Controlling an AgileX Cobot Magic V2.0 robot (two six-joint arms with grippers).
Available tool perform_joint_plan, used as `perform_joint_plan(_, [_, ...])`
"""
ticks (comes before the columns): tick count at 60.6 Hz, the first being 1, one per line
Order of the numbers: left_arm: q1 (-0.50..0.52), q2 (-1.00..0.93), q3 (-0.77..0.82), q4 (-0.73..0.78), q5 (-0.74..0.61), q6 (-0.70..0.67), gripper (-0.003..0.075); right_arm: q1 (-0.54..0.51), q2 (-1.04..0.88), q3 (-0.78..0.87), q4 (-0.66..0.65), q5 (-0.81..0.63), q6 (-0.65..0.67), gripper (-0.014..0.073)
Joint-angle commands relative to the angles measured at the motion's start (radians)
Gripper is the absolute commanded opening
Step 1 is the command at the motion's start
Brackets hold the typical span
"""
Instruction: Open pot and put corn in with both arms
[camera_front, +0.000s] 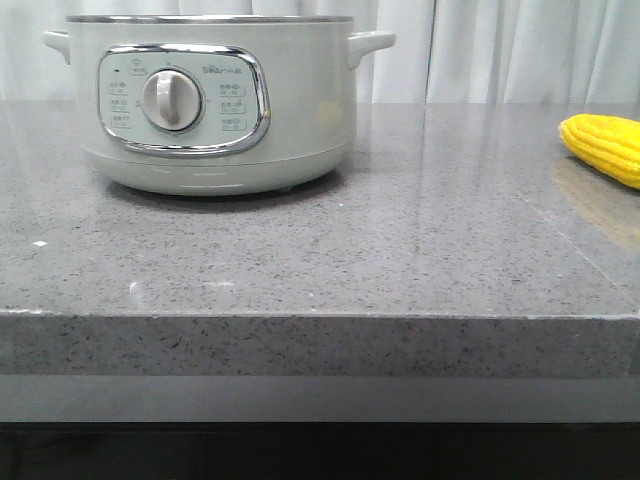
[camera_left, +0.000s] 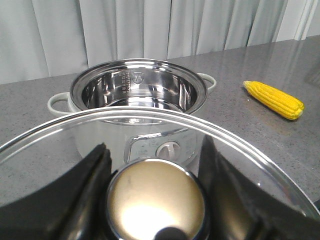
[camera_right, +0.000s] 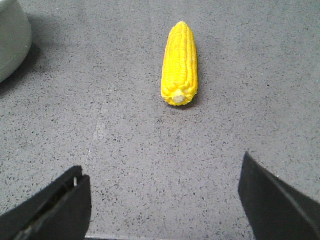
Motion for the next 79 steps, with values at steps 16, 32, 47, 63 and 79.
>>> perform_joint_plan(16, [-0.007,-0.004,-0.033,-0.017,-0.149,-0.003,0.0206,-0.006,0.278,-0.282,-0.011,0.096,-0.008,0.0615])
perform_joint_plan(32, [-0.007,-0.004,-0.033,-0.017,-0.149,-0.003,0.0206,-0.006,0.599,-0.552,-0.072,0.290,-0.008,0.0615])
perform_joint_plan(47, [-0.007,-0.004,-0.033,-0.017,-0.149,-0.003,0.0206,-0.006,0.836,-0.733,-0.095,0.321,-0.008,0.0615])
perform_joint_plan(63, [-0.007,-0.001,-0.033,-0.017,-0.149,-0.003,0.0206,-0.007,1.036,-0.861,-0.095,0.311,-0.008,0.0615])
perform_joint_plan(79, [-0.007,-0.001,-0.033,-0.017,-0.149,-0.003,0.0206,-0.007,1.167,-0.908,-0.095,0.259,-0.008,0.0615])
